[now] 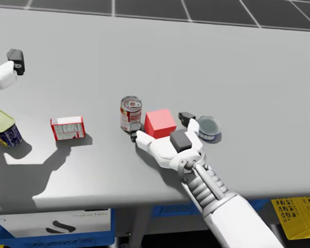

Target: Find the red cube and pick it up.

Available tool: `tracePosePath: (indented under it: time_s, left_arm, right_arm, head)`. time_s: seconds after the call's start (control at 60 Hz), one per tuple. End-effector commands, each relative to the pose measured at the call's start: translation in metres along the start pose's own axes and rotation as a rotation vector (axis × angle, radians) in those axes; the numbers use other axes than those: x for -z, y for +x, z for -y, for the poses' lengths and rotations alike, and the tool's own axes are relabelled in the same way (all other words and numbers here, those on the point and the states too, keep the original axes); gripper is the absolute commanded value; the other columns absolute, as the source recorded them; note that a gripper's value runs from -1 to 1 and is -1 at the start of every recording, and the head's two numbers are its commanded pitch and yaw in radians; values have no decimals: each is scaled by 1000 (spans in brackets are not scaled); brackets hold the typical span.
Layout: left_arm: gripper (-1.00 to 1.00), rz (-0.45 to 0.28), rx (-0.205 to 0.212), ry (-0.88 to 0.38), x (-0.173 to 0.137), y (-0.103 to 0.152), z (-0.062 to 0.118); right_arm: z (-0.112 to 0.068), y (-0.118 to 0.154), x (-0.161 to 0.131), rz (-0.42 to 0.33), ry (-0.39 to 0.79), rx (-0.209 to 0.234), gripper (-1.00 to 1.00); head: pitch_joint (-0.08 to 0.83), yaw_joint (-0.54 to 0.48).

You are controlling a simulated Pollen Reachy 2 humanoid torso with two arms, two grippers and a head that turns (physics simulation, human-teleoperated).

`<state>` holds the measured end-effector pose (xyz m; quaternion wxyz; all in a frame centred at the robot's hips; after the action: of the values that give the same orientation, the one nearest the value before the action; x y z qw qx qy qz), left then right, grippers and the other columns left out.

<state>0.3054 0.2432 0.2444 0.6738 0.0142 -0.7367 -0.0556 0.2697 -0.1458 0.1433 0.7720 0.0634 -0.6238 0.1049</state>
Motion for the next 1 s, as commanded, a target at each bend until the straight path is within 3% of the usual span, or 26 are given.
tracePosePath:
  time_s: [0.017,0.033,0.05,0.067,0.083,0.117,0.383,0.6,0.8,1.0]
  left_arm:
    - [-1000,0,-2,-3,0,0,0]
    - [-1000,0,-2,-3,0,0,0]
    - [-1000,1,-3,-3,0,0,0]
    - [-1000,1,-3,-3,0,0,0]
    - [-1000,1,-3,-4,0,0,0]
    - [-1000,1,-3,-4,0,0,0]
    - [-1000,-1,1,-4,0,0,1]
    - [-1000,-1,6,-1,1,0,1]
    - [-1000,-1,4,2,2,-1,0]
    - [-1000,-1,0,3,2,0,-1]
  right_arm:
    - [-21,-1,14,-33,18,83,-1000]
    - [-21,-2,14,-33,22,79,-1000]
    - [-22,-3,14,-18,6,60,-644]
    - [-22,-3,14,-18,1,58,-438]
    - [-22,-3,13,-15,-3,55,136]
    - [-24,-6,13,-13,-1,44,1000]
    - [-23,-8,11,-28,9,53,1000]
    - [-23,-8,8,-26,20,61,1000]
    - [-23,-7,7,-26,27,65,1000]
    - [-18,25,-5,46,38,77,1000]
  head:
    - [709,-175]
    - [709,-176]
    - [709,-176]
    - [709,-176]
    - [708,-176]
    - [708,-175]
    - [669,-183]
    - [465,-197]
    - [362,-202]
    - [349,-205]
